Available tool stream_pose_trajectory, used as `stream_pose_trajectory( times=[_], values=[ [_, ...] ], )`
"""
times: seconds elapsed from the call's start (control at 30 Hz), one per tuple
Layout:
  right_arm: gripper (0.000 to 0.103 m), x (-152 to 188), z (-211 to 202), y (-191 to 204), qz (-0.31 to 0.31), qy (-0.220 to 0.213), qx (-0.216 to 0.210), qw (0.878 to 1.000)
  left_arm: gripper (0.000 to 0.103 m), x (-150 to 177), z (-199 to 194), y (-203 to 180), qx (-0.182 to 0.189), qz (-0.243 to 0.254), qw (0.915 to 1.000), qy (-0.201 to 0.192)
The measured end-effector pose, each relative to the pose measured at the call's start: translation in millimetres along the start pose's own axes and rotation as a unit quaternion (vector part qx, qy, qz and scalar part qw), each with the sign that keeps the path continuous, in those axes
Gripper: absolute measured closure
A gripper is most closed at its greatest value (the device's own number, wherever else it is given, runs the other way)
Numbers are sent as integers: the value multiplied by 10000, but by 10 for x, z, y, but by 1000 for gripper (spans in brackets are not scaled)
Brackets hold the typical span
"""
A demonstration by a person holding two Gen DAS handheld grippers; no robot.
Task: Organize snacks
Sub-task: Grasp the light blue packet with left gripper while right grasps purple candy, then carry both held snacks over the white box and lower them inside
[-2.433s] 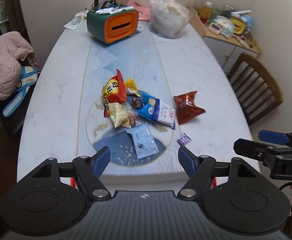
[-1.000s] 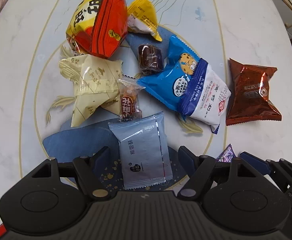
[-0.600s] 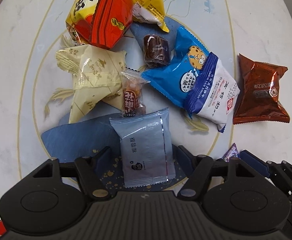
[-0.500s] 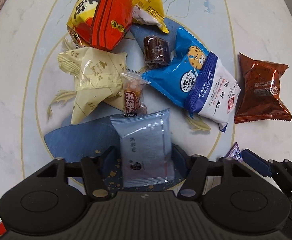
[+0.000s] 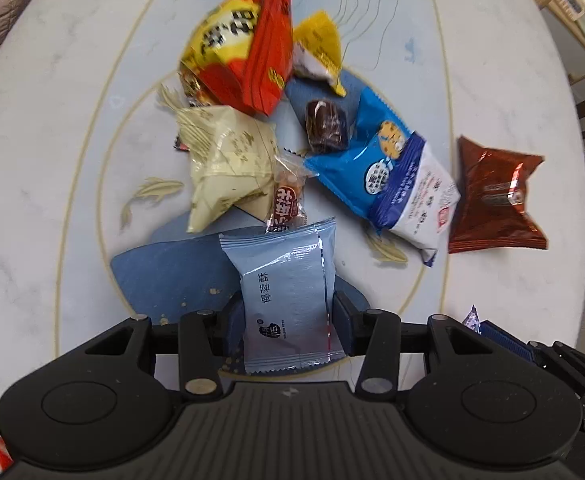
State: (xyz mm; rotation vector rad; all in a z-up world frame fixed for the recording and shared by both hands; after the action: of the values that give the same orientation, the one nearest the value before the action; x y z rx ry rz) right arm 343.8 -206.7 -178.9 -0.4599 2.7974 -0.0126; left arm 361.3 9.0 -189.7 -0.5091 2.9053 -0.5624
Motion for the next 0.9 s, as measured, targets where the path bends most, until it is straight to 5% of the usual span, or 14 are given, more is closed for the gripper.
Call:
stream_pose_trajectory(
  times=[0.5, 0.9],
  values=[
    [78, 118, -957, 66, 184, -716, -438, 9963, 58, 425, -1079, -168, 444, 571, 9949, -707],
    [78, 458, -1787, 238, 104, -1229, -691, 9900, 58, 991, -1810, -251, 502, 1053, 9890, -905]
  ],
)
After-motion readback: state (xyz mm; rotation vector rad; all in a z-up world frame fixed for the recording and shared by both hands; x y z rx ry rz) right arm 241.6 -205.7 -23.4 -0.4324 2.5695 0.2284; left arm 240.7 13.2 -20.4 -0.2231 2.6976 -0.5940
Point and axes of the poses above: each gripper's, at about its wrist camera, not at the fingertips, and z roughly the way its jaws point, y to its left, x to its underside, the point moved 2 cm from there along z, roughly the way its jaws point, and after that the axes turned 13 degrees about x, right-handed, at the moved point
